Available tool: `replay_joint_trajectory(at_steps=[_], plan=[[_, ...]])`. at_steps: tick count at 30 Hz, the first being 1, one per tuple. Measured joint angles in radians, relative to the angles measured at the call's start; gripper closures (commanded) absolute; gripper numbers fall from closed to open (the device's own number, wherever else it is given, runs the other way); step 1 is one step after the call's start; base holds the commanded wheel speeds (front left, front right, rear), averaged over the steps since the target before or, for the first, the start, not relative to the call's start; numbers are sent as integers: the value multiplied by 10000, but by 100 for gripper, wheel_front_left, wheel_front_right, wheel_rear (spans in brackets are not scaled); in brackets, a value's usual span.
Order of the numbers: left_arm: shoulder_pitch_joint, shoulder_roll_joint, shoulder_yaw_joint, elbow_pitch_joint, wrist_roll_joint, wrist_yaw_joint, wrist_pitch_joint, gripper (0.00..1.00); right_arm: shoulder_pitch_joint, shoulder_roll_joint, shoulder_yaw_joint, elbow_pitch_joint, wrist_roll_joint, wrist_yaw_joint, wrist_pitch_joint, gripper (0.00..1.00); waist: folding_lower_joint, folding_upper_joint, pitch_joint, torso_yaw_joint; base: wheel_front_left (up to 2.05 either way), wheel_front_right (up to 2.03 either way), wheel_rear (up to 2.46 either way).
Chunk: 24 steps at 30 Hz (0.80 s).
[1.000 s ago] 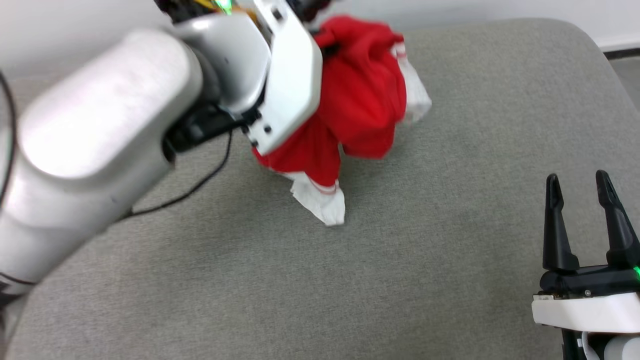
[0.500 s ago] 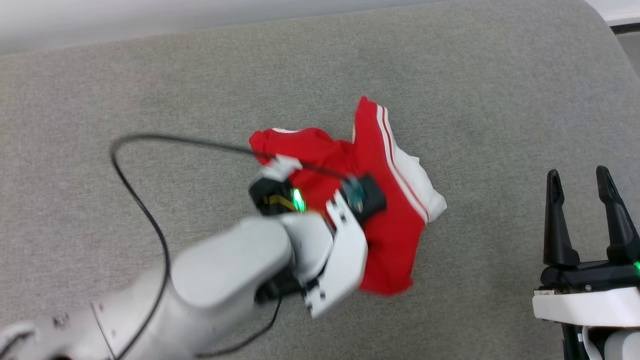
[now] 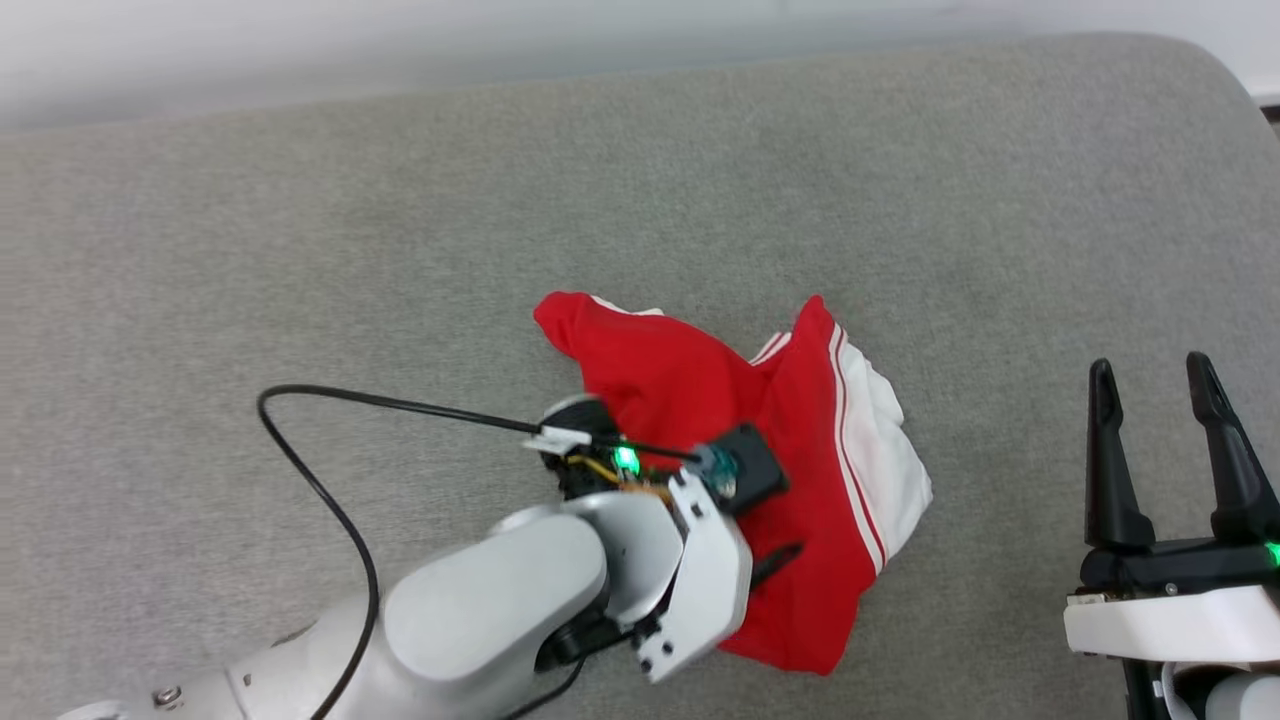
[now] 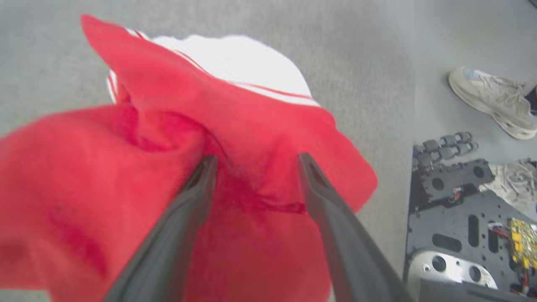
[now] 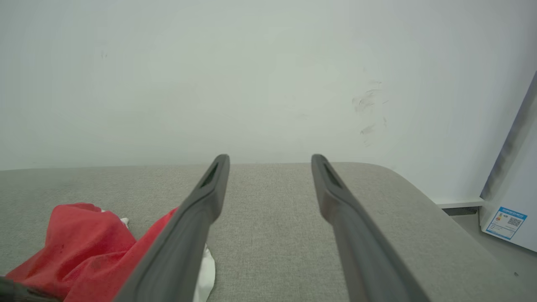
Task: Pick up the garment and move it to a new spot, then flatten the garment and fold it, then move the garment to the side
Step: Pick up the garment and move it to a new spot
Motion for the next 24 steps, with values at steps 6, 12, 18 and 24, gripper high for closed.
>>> replay_joint_trajectory(at_steps=[6, 12, 18, 24], plan=[[-58, -280, 865, 295, 316, 378, -2182, 0, 313, -2, -140, 50, -121, 0, 0, 0, 0, 0, -516, 379, 0, 0, 0], [124, -219, 1789, 397, 834, 1728, -4151, 0, 587, 0, -128, 86, -173, 0, 0, 0, 0, 0, -969, 856, 0, 0, 0], [881, 150, 2796, 633, 1099, 3363, -5866, 0, 731, 2, -136, 94, -178, 0, 0, 0, 0, 0, -1255, 1261, 0, 0, 0], [2553, 556, 4646, 25, 1664, 5127, -6318, 0, 811, 0, -224, 94, -199, 0, 2, 0, 0, 0, -1369, 1523, 0, 0, 0]])
